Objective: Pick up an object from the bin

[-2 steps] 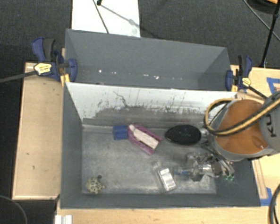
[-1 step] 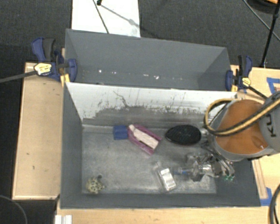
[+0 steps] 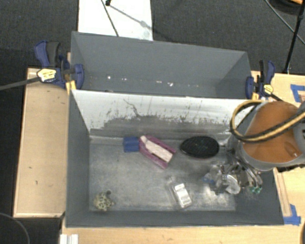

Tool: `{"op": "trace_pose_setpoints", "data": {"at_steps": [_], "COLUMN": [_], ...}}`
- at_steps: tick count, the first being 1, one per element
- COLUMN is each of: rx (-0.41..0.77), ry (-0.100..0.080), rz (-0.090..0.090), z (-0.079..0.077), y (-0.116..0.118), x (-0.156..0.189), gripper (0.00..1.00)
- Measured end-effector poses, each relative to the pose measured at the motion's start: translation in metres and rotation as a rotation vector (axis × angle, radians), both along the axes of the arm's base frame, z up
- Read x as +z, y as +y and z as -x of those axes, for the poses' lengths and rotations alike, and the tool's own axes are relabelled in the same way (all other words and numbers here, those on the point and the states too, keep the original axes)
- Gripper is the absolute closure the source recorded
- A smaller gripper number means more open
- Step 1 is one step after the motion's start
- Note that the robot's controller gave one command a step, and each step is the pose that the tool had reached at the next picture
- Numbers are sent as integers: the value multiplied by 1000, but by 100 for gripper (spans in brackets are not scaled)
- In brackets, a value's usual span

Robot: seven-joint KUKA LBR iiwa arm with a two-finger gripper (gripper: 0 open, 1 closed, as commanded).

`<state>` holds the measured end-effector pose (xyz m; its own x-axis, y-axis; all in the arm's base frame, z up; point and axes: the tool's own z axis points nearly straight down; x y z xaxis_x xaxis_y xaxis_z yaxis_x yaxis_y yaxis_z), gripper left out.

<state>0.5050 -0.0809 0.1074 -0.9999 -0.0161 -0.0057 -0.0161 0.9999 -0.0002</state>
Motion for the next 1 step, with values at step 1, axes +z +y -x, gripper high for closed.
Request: {"op": "trace_pose_setpoints", "data": {"at_steps": [1], "rx": [-25], "ry": [-4], "rz": [0], "z": [8], "y": [6], "x": [110], "gripper": [100]}}
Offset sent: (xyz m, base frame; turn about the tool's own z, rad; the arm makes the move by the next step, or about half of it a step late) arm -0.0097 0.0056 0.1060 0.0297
